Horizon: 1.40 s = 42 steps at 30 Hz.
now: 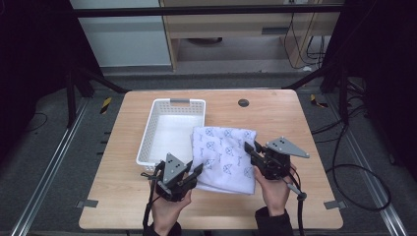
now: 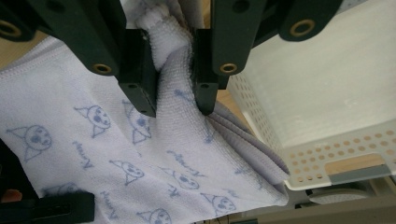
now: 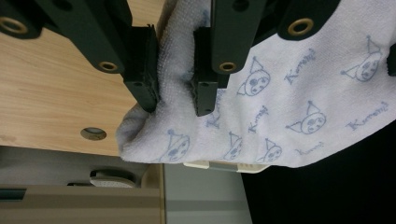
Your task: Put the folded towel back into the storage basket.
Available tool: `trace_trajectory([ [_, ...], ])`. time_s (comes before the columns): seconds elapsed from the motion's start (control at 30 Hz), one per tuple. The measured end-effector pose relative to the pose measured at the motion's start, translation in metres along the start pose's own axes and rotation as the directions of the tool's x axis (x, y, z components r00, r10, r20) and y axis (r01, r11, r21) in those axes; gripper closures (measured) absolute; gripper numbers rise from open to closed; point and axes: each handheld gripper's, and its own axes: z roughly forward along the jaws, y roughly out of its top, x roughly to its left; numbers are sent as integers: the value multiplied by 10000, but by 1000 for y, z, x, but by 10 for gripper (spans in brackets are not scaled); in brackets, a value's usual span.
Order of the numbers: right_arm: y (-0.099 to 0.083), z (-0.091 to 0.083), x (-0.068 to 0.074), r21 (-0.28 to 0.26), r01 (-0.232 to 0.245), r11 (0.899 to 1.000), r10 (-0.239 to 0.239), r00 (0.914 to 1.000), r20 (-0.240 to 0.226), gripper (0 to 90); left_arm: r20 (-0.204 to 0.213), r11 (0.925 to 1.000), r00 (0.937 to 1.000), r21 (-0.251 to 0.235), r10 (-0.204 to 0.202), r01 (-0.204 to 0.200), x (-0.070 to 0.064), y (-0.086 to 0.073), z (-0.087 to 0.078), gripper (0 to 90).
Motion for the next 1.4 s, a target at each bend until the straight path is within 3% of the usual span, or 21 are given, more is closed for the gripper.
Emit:
trace_trajectory([
  [0.63, 28, 15, 14, -339, 192, 9992, -203, 9993, -316, 747, -470, 9988, 9989, -492, -31, 8, 19, 18, -16, 719],
  [1.4, 53, 52, 53, -840, 614, 9946, -658, 9966, -498, 746, -1240, 9942, 9893, -836, -774, 673, 62, 24, -30, 721],
])
